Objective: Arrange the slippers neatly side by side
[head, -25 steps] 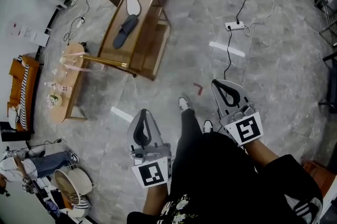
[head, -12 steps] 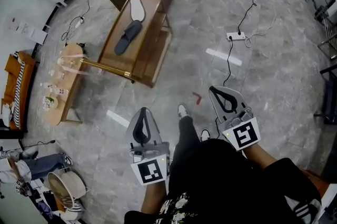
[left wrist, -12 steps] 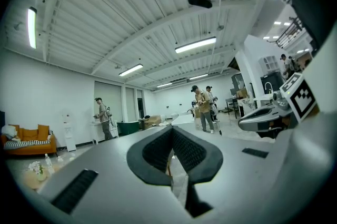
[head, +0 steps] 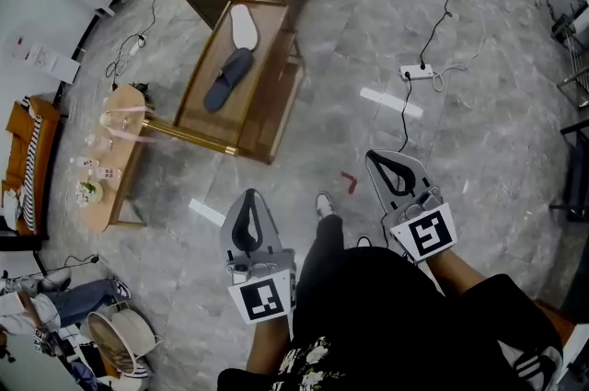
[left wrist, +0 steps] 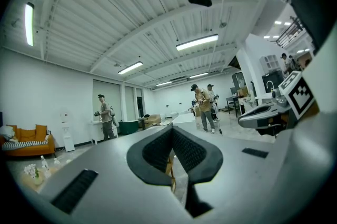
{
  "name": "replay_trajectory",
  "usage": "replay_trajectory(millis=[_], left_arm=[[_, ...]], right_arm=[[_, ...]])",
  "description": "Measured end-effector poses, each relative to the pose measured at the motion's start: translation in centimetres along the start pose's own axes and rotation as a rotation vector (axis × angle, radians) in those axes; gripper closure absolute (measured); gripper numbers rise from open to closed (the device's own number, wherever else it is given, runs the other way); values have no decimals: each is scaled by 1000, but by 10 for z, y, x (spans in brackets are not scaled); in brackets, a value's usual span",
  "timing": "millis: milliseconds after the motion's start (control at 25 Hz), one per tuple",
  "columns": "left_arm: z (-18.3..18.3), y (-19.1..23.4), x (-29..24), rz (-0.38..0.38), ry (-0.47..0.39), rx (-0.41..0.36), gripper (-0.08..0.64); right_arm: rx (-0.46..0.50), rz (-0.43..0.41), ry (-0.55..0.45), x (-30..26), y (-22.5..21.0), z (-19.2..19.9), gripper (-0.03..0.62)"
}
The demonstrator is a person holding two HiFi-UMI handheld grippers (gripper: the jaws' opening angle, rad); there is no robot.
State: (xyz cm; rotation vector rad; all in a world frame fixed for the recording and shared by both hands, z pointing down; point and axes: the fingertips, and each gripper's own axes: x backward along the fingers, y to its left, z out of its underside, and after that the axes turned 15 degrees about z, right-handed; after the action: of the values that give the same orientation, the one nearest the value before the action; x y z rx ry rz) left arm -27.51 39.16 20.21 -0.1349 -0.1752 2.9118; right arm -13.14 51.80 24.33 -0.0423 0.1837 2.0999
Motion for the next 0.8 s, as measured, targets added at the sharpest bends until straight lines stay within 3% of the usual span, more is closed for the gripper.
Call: replay_trajectory(millis=[800], left_arm=[[-6,47,-65,103,-23,5,558]], right_arm=[[-18,103,18,-59,-12,-15,594]])
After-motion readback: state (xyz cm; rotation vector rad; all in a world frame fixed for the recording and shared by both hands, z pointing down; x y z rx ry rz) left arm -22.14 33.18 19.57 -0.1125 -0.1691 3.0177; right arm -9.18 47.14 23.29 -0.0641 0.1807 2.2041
